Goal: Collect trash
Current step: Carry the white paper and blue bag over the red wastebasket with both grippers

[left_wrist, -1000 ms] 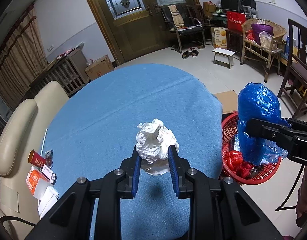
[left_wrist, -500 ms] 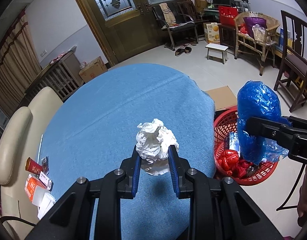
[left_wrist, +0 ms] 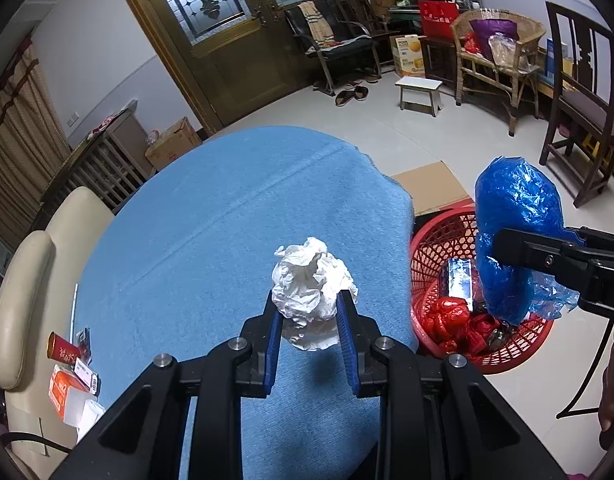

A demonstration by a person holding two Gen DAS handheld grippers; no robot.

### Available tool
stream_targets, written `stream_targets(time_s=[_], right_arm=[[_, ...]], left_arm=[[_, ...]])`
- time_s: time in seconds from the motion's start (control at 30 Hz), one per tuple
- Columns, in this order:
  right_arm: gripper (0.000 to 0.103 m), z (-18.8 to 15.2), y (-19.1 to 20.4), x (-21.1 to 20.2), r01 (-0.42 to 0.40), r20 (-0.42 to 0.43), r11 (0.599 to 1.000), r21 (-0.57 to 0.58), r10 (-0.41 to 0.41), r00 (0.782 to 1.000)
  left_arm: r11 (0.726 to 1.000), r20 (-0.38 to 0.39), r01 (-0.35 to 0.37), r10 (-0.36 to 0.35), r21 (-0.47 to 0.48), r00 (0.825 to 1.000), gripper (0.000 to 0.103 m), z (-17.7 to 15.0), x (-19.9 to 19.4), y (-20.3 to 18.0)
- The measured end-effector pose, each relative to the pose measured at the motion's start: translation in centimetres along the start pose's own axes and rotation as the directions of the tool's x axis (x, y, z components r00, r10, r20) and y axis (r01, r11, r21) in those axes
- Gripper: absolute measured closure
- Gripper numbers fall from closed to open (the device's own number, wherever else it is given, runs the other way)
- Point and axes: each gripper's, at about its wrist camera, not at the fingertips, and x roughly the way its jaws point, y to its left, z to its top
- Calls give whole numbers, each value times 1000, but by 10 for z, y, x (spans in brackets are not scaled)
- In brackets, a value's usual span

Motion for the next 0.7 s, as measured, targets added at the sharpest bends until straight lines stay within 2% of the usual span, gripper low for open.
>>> stream_targets(time_s=[0.7], right_arm=[[47, -5, -55, -18, 58, 9, 992, 108, -60, 998]], left_arm=[[993, -17, 43, -42, 106, 999, 75, 18, 13, -49]])
